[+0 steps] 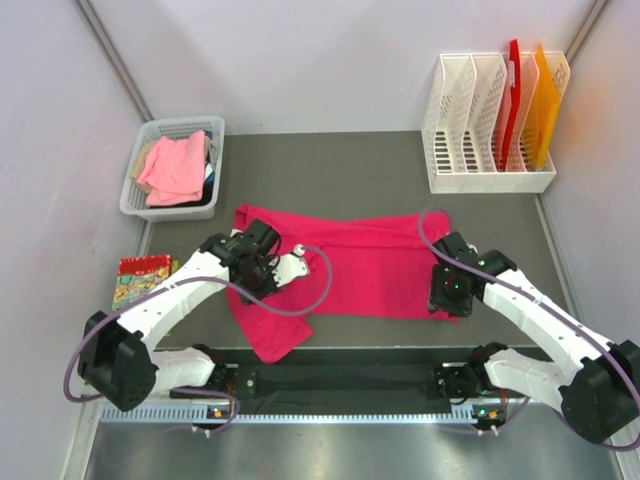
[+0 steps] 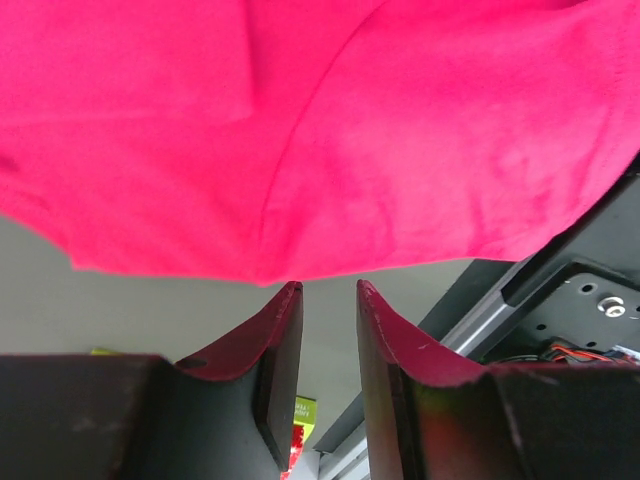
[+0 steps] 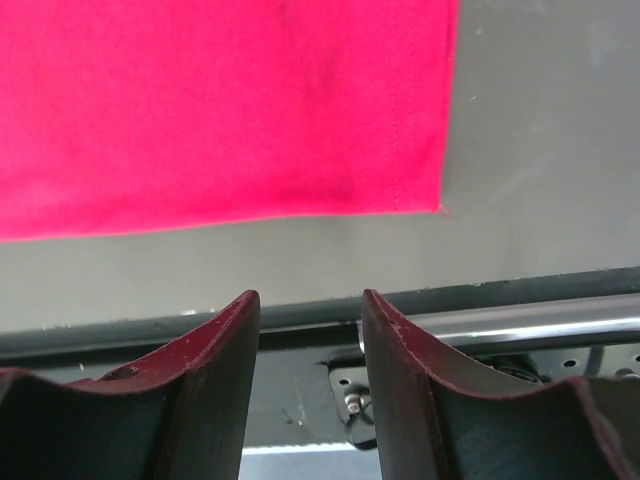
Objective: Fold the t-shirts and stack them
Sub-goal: Grap the side of the flattened tshirt closest away from the robot with both arms
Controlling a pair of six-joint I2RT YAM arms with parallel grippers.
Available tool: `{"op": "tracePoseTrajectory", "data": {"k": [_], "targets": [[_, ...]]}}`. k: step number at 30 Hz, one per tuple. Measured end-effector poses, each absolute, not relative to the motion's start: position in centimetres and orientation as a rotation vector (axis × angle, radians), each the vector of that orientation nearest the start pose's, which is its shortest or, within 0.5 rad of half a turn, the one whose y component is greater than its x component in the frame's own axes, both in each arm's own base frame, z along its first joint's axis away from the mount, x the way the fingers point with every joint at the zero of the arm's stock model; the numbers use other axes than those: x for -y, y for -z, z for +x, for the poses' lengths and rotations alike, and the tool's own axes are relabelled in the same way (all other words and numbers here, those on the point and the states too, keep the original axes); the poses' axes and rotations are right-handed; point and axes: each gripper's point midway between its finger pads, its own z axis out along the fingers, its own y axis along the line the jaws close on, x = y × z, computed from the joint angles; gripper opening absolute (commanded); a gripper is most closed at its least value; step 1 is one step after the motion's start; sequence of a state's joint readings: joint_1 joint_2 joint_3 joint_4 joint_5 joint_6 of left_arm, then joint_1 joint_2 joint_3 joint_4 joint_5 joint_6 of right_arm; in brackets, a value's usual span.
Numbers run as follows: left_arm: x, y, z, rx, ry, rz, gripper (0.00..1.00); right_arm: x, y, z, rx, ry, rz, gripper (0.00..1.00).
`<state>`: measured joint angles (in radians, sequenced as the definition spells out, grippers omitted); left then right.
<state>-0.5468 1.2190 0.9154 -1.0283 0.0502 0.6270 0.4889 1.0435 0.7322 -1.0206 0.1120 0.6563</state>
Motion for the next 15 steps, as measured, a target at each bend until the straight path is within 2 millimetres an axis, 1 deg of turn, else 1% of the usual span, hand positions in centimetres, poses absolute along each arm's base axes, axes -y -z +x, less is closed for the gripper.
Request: {"op": "tracePoseTrajectory", "data": {"k": [3, 6, 10, 13, 14, 15], "targets": [[10.3, -8.9, 18.0, -2.400, 0.074, 1.664, 0.35, -8.0, -7.0, 14.6, -2.843, -0.028, 0.315, 0.47], [10.8, -8.5, 17.1, -2.392, 0.087, 1.706, 0.35, -7.4, -6.3, 14.3, -2.843, 0.016, 0.357, 0.47], [11.1, -7.6, 15.7, -2.400, 0.102, 1.769, 0.36, -6.9, -5.6, 14.1, -2.843, 0.057, 0.407, 0.47], [11.3, -7.0, 14.7, -2.417, 0.110, 1.808, 0.38, -6.8, -5.5, 14.2, -2.835, 0.072, 0.435, 0.47], [11.3, -6.8, 14.3, -2.420, 0.111, 1.821, 0.39, -6.7, -5.5, 14.3, -2.829, 0.079, 0.448, 0.47], [11.3, -6.6, 14.0, -2.422, 0.112, 1.834, 0.47, -6.6, -5.5, 14.3, -2.823, 0.087, 0.457, 0.47]]}}
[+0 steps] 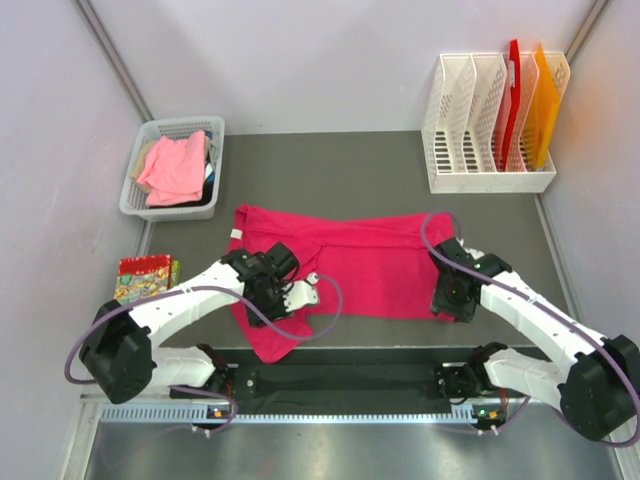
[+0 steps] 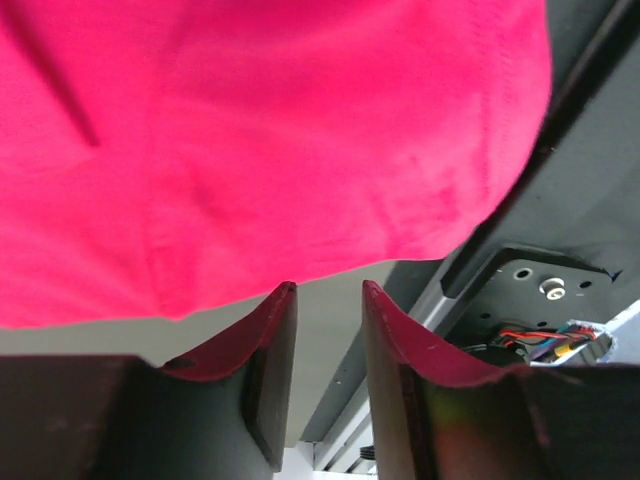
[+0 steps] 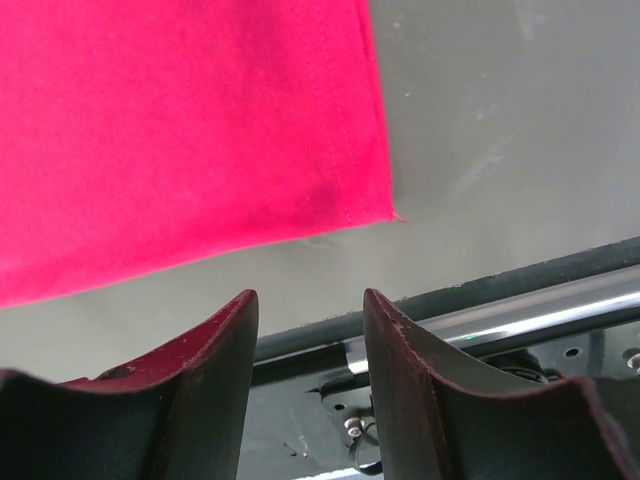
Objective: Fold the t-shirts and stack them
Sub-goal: Grap the side of the flattened tshirt closest away from the robot with both arms
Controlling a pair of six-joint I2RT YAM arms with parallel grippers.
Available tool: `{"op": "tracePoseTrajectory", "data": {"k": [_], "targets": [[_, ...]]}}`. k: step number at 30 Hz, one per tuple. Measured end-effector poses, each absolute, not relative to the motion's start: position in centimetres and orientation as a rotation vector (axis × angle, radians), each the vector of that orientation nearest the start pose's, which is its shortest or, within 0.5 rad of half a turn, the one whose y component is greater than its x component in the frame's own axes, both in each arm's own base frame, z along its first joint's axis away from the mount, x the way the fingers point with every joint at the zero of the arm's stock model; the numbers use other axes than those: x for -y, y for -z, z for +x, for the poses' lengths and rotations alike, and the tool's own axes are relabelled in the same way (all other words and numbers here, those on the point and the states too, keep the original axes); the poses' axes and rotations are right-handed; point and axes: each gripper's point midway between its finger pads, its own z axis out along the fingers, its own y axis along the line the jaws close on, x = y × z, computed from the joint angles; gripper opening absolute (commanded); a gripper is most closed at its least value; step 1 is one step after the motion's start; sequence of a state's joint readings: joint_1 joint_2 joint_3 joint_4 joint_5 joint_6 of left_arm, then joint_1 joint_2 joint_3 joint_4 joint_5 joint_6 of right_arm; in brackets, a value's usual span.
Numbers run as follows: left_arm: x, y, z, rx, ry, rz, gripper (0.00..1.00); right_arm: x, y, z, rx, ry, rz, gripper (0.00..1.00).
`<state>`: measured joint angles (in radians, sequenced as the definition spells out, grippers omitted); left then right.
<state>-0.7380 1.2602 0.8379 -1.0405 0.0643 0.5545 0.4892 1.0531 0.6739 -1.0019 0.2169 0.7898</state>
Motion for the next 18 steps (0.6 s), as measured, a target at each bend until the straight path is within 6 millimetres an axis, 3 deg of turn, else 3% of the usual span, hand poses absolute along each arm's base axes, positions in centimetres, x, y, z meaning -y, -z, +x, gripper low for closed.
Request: {"op": "tracePoseTrajectory", "data": {"k": [2, 3, 4, 8, 18], "targets": [[11.0, -5.9, 13.0, -2.433, 0.110, 1.868, 0.57, -6.5, -5.5, 14.5, -2.814, 0.103, 0.473, 0.48], [10.8, -5.7, 12.7, -2.437, 0.109, 1.884, 0.72, -6.4, -5.5, 14.5, -2.813, 0.106, 0.477, 0.47], [10.6, -5.4, 12.3, -2.447, 0.108, 1.898, 0.79, -6.4, -5.4, 14.5, -2.813, 0.113, 0.480, 0.48], [10.7, -5.4, 11.6, -2.433, 0.108, 1.943, 0.84, -6.2, -5.1, 14.4, -2.828, 0.145, 0.483, 0.48], [11.8, -5.6, 10.2, -2.324, 0.100, 2.069, 0.84, -6.6, -6.1, 15.5, -2.798, 0.125, 0.488, 0.48]]}}
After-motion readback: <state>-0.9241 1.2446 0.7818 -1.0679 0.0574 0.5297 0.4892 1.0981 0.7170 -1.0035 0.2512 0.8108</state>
